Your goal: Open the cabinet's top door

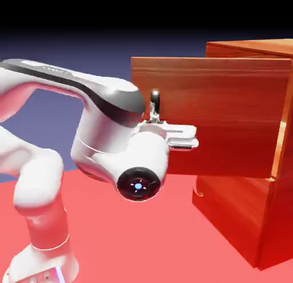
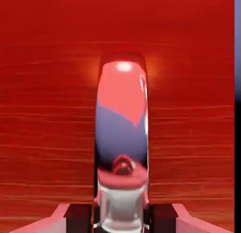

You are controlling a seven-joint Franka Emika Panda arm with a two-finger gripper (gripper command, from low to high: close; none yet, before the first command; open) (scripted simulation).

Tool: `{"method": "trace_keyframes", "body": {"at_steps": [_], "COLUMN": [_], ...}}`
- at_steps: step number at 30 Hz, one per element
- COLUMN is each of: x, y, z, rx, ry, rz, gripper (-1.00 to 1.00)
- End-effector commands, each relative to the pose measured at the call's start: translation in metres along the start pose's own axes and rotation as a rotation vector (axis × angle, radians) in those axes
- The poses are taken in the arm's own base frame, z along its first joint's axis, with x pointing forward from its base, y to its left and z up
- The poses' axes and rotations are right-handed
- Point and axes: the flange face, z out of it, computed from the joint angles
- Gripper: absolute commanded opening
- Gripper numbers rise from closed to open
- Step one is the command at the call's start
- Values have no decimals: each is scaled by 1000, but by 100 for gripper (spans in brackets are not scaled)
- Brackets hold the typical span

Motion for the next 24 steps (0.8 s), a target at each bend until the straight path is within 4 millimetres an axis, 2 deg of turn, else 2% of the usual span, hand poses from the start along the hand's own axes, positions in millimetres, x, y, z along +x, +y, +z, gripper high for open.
{"method": "trace_keyframes", "body": {"at_steps": [1,5,10,24], "x": [-3,-13,-25,-52], "y": [-3,-14,-25,-51], "z": [-8,-36,-61,-103], "rx": [-19,-84,-145,-260], "ry": [19,84,145,260], "rz": [0,0,0,0], "gripper": [-100,-100,-100,-100]}}
